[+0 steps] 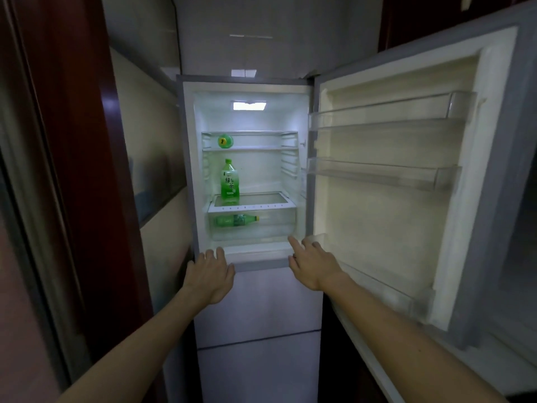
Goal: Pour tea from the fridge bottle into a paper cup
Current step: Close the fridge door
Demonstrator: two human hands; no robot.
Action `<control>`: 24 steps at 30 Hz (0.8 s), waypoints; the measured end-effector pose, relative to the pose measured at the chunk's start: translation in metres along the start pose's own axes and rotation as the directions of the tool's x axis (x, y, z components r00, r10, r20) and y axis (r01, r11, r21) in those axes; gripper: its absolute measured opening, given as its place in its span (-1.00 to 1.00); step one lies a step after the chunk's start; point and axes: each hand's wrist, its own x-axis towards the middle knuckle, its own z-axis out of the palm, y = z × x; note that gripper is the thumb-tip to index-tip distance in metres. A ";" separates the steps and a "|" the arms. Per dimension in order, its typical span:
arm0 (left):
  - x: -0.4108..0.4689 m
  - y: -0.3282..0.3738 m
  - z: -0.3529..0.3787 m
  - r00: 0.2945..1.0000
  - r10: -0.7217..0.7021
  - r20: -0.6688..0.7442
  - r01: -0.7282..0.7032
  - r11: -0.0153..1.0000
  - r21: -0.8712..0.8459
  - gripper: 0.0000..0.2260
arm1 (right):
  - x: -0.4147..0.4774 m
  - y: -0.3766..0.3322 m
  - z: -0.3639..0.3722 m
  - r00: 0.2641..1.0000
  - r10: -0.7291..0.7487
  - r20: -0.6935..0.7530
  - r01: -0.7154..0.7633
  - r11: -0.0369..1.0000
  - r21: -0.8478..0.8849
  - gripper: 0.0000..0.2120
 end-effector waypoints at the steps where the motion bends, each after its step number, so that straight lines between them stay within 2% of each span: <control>1: -0.004 -0.002 -0.001 1.000 0.008 0.000 -0.008 1.000 0.018 -0.55 | -0.003 -0.003 -0.001 1.000 0.003 -0.004 -0.003 1.000 -0.003 -0.50; 12: -0.014 0.031 -0.026 1.000 0.029 0.004 -0.029 0.999 0.016 -0.51 | -0.039 0.021 -0.031 0.996 0.002 -0.090 -0.001 1.000 0.012 -0.48; 19: -0.011 0.146 -0.030 0.990 0.141 0.023 -0.138 0.986 -0.091 -0.53 | -0.091 0.095 -0.080 0.982 0.051 -0.183 -0.068 0.994 -0.085 -0.46; 24: -0.014 0.251 -0.038 0.965 0.264 0.009 -0.258 0.949 -0.179 -0.57 | -0.138 0.156 -0.124 0.922 0.062 -0.381 -0.125 0.982 -0.144 -0.47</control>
